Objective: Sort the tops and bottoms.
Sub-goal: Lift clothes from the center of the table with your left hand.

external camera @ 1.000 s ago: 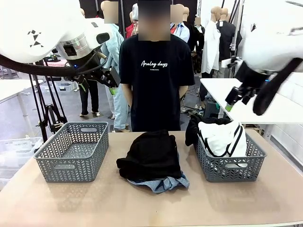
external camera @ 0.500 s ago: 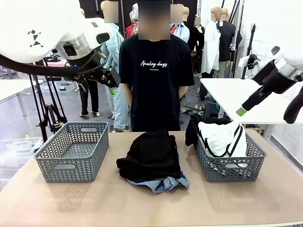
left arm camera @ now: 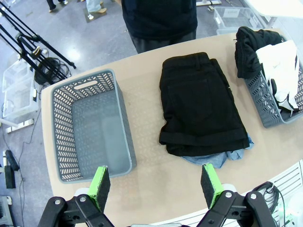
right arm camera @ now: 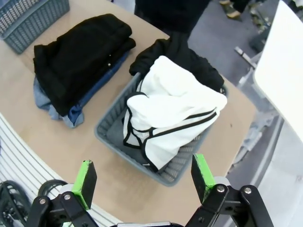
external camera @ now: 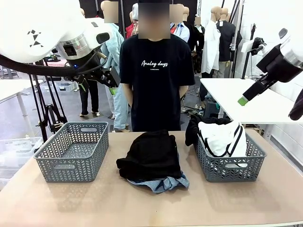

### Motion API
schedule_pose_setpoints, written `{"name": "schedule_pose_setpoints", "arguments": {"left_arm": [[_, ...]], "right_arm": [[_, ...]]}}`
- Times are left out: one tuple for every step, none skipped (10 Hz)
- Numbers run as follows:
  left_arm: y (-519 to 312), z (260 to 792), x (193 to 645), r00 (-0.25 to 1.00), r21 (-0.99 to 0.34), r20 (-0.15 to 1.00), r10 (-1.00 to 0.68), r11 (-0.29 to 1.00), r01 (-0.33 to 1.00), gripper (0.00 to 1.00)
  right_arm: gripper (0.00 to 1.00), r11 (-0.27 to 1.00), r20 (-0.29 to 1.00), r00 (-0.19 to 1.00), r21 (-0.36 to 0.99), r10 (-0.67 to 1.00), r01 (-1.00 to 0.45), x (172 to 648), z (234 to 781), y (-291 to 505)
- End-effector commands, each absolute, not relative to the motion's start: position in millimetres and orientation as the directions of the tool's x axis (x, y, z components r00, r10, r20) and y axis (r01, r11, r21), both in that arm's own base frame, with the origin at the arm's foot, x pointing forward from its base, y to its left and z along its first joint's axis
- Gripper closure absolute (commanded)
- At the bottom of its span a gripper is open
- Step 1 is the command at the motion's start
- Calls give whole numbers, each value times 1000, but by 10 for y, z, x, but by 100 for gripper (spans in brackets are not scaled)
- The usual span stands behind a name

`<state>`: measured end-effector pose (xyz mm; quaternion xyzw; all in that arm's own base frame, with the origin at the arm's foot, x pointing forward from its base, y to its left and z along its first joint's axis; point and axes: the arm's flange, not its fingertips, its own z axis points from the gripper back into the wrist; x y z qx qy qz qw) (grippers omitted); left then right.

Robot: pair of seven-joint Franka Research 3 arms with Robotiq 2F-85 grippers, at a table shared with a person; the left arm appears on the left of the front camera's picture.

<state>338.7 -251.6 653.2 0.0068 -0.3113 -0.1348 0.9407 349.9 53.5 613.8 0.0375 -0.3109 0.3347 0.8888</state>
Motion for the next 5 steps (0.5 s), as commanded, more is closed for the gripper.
{"name": "schedule_pose_setpoints", "arguments": {"left_arm": [[-2483, 6527, 3396, 763, 90, 593, -256, 963, 253, 0], [-2483, 6527, 3396, 763, 90, 593, -256, 963, 253, 0], [-2483, 6527, 3396, 763, 90, 593, -256, 963, 253, 0], [-2483, 6527, 3396, 763, 90, 593, -256, 963, 253, 0], [-2516, 6532, 3387, 770, 97, 584, -258, 964, 249, 0]], "right_arm": [[0, 789, 565, 615, -110, 550, -604, 3534, 6011, 510], [0, 773, 578, 583, -141, 572, -618, 3499, 6138, 535], [0, 773, 578, 583, -141, 572, -618, 3499, 6138, 535], [0, 773, 578, 583, -141, 572, -618, 3499, 6138, 535], [0, 773, 578, 583, -141, 572, -618, 3499, 6138, 535]]}}
